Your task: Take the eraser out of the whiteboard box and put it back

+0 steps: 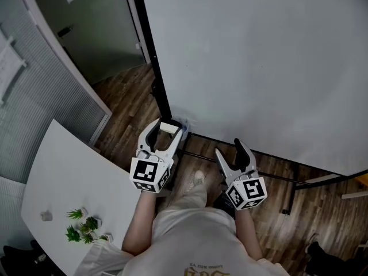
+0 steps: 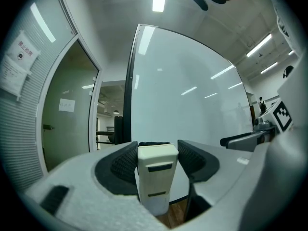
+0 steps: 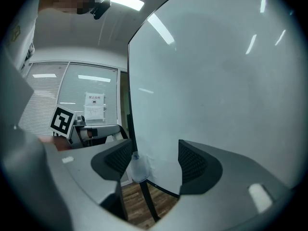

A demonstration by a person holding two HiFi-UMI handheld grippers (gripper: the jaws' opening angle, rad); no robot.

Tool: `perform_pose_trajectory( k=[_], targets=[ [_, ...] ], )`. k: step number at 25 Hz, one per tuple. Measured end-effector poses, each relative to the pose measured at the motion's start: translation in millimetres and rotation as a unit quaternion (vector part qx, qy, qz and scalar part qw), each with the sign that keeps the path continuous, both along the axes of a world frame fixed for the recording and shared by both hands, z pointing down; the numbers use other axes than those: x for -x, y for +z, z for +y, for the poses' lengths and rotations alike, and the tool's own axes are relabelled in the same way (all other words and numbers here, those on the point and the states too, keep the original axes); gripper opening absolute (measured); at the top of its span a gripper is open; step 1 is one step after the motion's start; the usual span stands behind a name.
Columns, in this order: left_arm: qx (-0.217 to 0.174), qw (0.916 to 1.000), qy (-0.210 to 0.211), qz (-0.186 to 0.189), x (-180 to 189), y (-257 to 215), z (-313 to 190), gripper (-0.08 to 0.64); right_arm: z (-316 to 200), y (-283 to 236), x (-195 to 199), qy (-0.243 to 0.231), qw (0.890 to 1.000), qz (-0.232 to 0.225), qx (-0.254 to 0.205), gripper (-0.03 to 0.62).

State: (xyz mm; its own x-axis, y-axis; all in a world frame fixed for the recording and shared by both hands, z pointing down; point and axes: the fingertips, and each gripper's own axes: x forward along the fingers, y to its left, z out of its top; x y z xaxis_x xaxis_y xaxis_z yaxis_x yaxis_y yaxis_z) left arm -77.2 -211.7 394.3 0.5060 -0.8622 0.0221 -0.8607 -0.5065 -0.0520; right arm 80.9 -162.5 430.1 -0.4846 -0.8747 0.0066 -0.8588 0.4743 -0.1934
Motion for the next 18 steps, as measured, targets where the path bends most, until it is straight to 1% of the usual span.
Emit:
perform_pose_trajectory(
  k=[12, 18],
  targets=[
    [0.008, 1.0, 0.001, -0.002, -5, 6, -14, 0.258, -15, 6, -1, -0.006, 1.0, 0.0, 0.007, 0.295],
    [0.012, 0.9999, 0.0, 0.002, -3, 8, -17, 0.259, -20, 9, -8, 0.002, 1.0, -0.003, 0.011, 0.295]
  ],
)
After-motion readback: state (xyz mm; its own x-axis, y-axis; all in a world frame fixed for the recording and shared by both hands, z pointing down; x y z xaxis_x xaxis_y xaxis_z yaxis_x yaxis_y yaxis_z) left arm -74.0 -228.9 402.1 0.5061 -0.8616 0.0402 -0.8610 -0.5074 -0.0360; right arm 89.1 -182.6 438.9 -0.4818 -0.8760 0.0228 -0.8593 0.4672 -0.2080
